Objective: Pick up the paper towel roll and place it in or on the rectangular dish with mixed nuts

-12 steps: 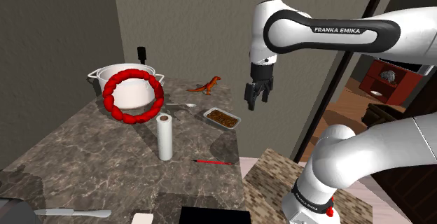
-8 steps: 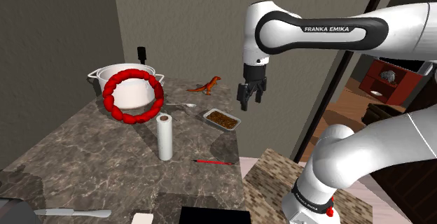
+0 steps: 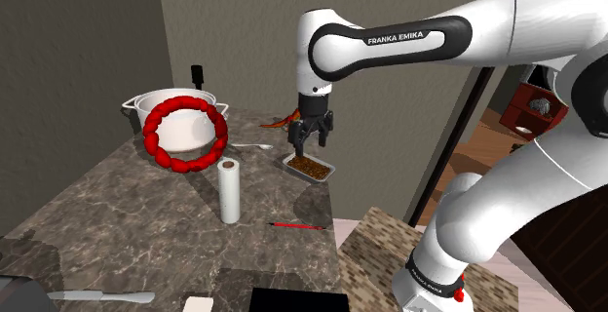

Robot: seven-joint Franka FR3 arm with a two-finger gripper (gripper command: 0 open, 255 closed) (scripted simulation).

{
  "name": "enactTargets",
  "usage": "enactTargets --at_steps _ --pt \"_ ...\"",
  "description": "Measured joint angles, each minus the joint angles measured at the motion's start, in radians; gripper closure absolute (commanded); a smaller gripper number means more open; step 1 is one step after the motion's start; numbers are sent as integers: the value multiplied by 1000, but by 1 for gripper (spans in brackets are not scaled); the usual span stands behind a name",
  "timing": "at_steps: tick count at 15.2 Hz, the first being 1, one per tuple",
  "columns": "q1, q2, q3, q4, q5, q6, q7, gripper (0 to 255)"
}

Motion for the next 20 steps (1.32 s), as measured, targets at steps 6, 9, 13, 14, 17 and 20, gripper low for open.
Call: enactTargets --at_steps 6,9,13,14,17,20 --pt "18 207 44 146 14 79 62 0" --pt "28 311 63 237 13 102 94 0" --pt "43 464 82 384 -1 119 135 0" --pt "48 505 85 421 -6 127 144 0" --pt "71 622 99 563 -23 112 186 0" --pt "80 686 100 620 -31 123 197 0"
